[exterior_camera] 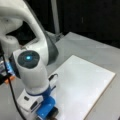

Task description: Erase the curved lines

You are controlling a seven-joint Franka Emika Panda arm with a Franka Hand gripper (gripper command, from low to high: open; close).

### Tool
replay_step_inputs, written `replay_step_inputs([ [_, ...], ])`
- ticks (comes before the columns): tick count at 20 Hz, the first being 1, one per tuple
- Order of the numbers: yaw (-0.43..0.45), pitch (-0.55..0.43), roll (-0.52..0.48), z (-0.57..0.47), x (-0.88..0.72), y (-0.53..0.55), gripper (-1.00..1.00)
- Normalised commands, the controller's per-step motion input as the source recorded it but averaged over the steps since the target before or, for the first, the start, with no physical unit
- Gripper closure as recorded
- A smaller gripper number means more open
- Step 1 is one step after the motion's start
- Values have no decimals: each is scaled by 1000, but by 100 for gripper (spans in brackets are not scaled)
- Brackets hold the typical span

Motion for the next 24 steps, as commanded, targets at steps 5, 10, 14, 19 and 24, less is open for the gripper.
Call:
replay_step_inputs([
  [5, 18, 36, 180, -2, 101, -192, 100],
  [10, 3, -2, 186, -27, 88, -178, 100],
  [14, 12, -35, 186, -62, 67, -151, 100],
  [19, 22, -66, 177, -64, 57, -137, 100],
  [24, 19, -96, 162, -42, 48, -144, 100],
])
